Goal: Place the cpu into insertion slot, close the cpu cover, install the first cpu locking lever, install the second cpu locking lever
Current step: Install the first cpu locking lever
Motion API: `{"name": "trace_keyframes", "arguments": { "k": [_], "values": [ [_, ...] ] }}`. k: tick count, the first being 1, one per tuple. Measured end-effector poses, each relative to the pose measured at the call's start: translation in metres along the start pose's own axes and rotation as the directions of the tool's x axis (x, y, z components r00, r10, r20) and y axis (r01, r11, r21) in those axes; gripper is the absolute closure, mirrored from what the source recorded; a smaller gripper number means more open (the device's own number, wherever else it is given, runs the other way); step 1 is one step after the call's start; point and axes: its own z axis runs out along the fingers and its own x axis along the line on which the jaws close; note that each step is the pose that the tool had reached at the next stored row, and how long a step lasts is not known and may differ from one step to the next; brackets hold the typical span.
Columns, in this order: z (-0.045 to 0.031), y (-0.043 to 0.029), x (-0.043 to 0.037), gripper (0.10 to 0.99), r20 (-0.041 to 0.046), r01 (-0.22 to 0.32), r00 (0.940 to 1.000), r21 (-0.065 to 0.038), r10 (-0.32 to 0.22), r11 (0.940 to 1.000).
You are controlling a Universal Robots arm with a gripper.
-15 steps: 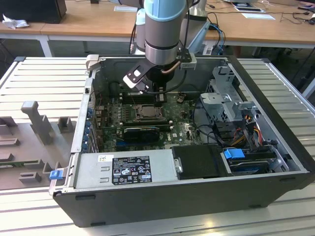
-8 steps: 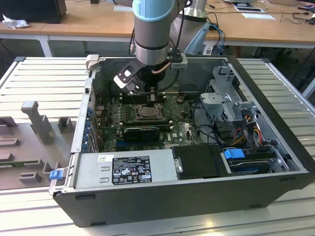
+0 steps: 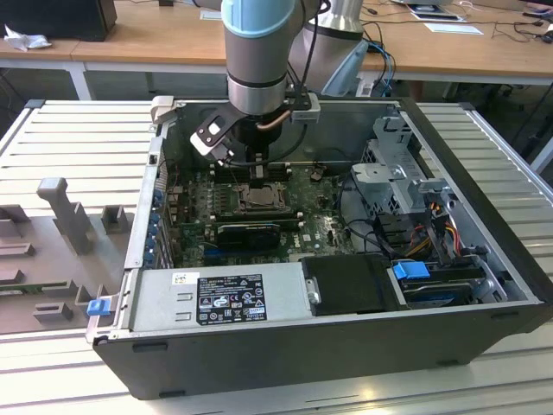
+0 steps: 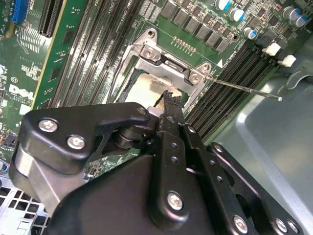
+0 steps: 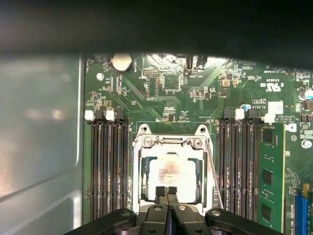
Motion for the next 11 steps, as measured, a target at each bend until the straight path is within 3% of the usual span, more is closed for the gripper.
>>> {"name": "trace_keyframes", "arguments": {
  "k": [11],
  "values": [
    [-0.0150,0.0005,0.0017,0.980,0.0033,0.000,1.0000,0.000,0.000,1.0000]
  ]
}}
